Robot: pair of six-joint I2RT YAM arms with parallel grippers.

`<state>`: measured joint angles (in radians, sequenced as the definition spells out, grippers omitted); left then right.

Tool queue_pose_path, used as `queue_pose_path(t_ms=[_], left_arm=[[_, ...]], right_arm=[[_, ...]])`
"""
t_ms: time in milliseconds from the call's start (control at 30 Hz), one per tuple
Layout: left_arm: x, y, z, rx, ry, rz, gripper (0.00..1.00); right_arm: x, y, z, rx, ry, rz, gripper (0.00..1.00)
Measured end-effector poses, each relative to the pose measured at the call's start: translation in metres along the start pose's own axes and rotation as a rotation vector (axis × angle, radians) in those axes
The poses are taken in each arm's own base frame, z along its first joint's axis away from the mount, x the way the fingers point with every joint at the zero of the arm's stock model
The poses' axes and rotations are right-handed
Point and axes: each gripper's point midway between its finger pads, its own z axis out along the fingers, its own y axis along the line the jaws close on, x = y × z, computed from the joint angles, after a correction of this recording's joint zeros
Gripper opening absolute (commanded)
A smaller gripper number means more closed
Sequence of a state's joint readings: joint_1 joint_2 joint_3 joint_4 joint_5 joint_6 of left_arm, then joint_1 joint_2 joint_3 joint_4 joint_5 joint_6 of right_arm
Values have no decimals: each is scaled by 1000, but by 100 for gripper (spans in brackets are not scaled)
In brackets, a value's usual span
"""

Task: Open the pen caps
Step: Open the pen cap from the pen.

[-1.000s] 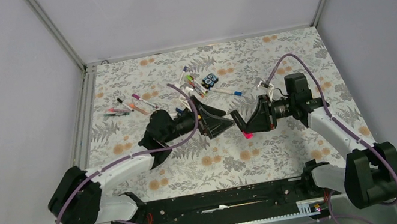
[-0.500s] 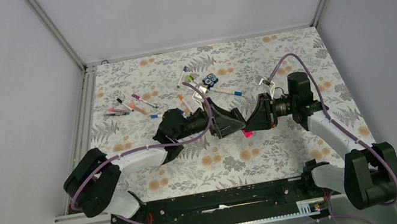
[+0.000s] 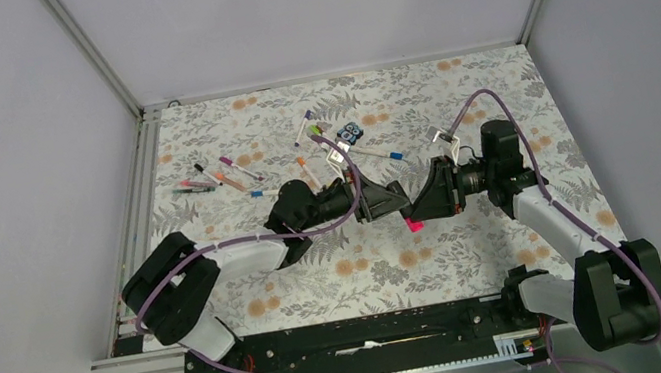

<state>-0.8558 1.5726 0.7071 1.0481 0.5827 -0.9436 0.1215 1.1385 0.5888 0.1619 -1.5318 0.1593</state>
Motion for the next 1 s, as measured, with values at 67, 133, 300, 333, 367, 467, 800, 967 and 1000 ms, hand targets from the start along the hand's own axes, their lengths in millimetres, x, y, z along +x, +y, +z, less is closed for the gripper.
queue_pose_path(t_ms=[67,133,300,333,367,467,800,967,1000], left_arm=[[0,0,1,8,-4,-2,0],[0,-1,1,15,-5,-7,0],[-2,-2,2,21,-19,-18,0],[-4,-4,2,25,-28,-24,0],[-5,-5,2,29,-34,-25,0],[-8,-8,3,36,-53,-27,0],[-15,-7,3,28,-98,-31,0],[-18,-5,4,20,-115,-19,0],[-18,-6,4,23,-118,-12,0]], right_arm=[[1,0,0,0,-1,8,8],[1,0,-1,-1,-1,15,20],[0,3,-1,-4,-2,5,41],[0,3,-1,-2,-3,-4,43],[-1,3,-1,-2,-3,-12,46],[0,3,-1,-1,-3,-16,49],[0,3,-1,-2,-3,-17,34],[-1,3,-1,4,-6,1,1],[-1,3,-1,6,-7,10,0]])
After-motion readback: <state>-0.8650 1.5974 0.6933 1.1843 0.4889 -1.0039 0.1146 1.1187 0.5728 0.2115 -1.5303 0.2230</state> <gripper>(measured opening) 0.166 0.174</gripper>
